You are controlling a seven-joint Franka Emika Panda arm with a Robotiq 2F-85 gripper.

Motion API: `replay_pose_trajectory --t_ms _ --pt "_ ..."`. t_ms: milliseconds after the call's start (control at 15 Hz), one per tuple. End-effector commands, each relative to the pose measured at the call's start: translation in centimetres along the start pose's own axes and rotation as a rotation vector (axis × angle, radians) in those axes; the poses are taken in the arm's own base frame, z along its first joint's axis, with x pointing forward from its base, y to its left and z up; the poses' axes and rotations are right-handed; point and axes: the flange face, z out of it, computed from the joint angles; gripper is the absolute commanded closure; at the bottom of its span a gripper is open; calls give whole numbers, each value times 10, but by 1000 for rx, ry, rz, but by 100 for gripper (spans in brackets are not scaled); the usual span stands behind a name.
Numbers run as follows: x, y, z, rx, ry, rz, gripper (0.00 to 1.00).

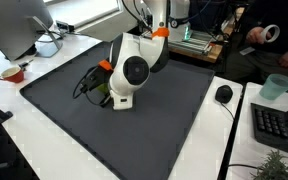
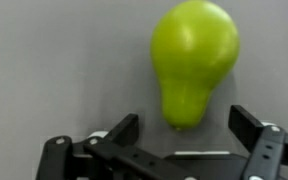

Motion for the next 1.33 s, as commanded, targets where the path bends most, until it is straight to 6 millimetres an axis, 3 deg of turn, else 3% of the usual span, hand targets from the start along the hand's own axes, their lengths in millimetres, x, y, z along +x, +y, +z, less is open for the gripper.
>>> replay_pose_trajectory --t_ms 0,267,933,1067,1200,1267 --pt "-7 -20 -10 -10 42 12 0" --pt "-11 -29 -18 -62 53 30 0" --pt "-21 -28 3 -77 26 162 0" --pt "-22 -27 4 -78 23 173 10" --pt "-21 -27 4 -77 27 180 31" --pt "-21 -27 3 -78 28 182 36"
